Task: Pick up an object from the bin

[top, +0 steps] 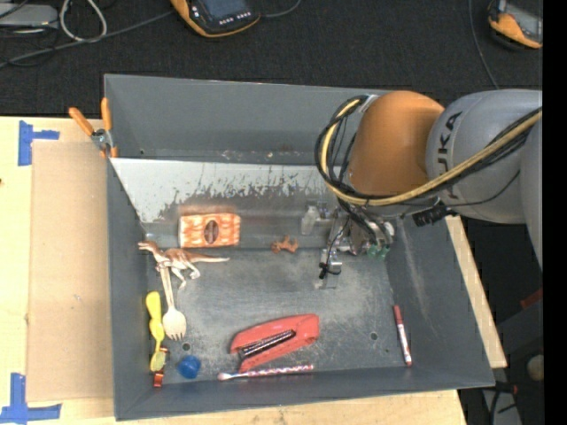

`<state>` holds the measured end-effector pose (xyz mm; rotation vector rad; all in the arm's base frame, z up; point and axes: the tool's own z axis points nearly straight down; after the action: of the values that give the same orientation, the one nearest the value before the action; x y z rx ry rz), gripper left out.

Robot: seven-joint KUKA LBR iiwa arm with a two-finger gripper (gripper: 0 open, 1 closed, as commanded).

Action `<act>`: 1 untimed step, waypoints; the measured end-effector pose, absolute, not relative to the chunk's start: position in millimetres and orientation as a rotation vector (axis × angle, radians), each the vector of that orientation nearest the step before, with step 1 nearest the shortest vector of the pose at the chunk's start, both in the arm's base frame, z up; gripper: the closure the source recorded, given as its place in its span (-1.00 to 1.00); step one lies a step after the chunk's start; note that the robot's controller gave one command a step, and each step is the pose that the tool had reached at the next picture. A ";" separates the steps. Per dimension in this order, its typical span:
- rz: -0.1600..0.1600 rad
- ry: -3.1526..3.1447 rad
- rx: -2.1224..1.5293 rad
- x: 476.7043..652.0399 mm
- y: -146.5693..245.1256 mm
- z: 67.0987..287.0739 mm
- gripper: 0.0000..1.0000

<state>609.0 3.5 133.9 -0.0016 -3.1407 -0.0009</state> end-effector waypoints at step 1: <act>-0.001 -3.141 -0.002 609.0 3.5 133.9 -1.00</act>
Offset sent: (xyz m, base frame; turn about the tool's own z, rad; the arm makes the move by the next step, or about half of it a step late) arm -0.0634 0.0084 -0.0639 -0.0018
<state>609.0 3.5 133.9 -0.0016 -3.1407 -0.0009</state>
